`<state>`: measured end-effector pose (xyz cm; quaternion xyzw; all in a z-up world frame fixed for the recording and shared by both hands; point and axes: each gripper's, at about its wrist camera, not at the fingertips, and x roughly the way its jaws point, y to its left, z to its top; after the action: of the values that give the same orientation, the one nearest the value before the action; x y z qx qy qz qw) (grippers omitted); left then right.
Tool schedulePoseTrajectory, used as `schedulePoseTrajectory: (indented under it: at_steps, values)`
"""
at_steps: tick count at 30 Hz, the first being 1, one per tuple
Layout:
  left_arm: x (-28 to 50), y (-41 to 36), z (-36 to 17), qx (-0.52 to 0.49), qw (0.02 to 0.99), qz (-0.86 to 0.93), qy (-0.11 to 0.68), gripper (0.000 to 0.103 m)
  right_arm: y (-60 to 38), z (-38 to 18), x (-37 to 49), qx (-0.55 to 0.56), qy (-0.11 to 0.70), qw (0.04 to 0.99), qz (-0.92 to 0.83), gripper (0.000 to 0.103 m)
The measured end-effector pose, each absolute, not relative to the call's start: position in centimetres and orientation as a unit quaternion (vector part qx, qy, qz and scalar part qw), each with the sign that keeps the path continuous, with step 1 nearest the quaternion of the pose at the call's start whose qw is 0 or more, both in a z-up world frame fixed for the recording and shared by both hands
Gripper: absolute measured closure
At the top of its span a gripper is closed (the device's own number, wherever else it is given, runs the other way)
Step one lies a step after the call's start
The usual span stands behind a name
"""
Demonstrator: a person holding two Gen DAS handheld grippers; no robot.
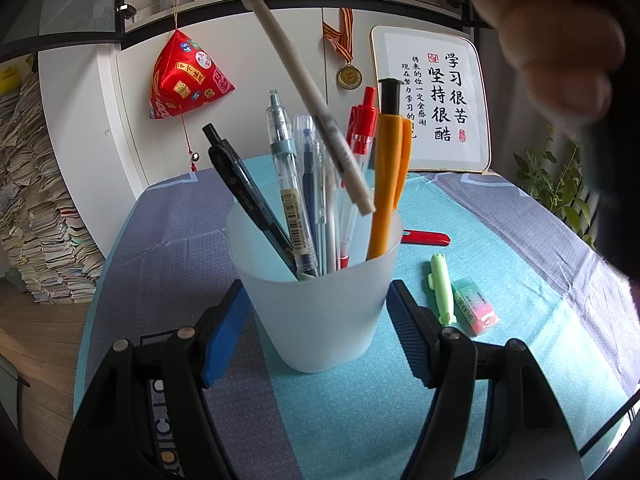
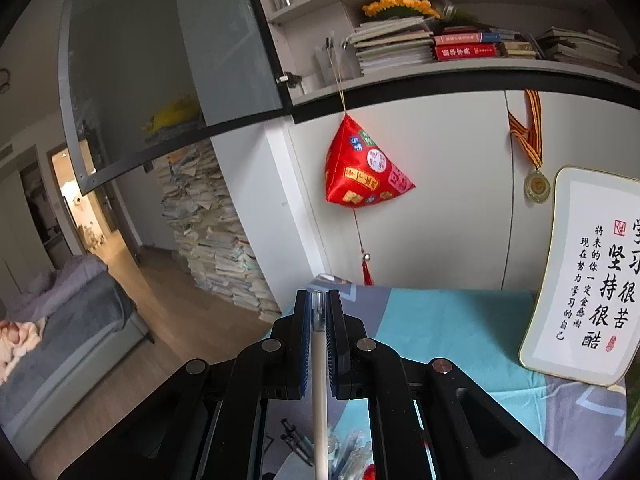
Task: Organize stationery
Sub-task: 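Carry the white pen with the right tool and drop it into the cup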
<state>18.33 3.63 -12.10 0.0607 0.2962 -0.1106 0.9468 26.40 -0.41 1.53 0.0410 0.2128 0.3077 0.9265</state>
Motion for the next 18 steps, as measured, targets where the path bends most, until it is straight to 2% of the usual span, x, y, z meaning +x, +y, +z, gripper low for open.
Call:
schedulePoseTrajectory:
  at_steps: [18]
  values:
    - [18.3,3.6,-12.1,0.061,0.947,-0.111,0.297,0.034,-4.5,0.7,22.8,0.037,0.200,0.928,0.313,0.097]
